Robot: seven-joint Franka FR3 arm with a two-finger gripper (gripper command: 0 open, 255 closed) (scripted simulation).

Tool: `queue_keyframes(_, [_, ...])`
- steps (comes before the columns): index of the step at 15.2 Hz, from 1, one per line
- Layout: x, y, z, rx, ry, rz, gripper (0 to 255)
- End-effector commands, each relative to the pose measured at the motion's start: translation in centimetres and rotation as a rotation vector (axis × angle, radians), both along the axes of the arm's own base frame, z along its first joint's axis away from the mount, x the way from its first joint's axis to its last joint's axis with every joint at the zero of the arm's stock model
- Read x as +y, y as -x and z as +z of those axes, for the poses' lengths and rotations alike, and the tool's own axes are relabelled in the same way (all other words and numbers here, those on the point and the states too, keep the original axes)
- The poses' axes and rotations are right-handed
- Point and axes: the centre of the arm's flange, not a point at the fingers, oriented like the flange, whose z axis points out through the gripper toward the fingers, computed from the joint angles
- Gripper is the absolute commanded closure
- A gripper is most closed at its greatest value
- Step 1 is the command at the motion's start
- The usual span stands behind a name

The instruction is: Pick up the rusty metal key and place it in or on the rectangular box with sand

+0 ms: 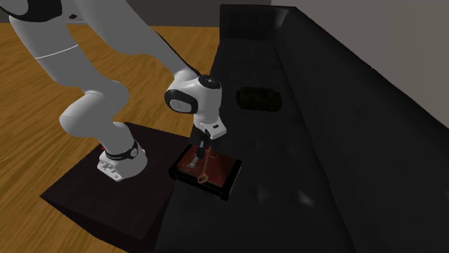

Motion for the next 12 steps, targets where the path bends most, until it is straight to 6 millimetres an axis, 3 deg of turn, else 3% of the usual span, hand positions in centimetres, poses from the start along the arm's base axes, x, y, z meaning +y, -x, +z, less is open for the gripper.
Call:
queue_keyframes(1, [0.0, 0.0, 0.0, 0.0, 0.0, 0.0, 0])
queue_keyframes(2, [0.0, 0.0, 0.0, 0.0, 0.0, 0.0, 0])
queue_keyframes(6, [-0.1, -0.8, 4.9, 0.0, 0.0, 0.0, 0])
queue_keyframes(12, [-0.1, -0.8, 4.9, 0.0, 0.0, 0.0, 0])
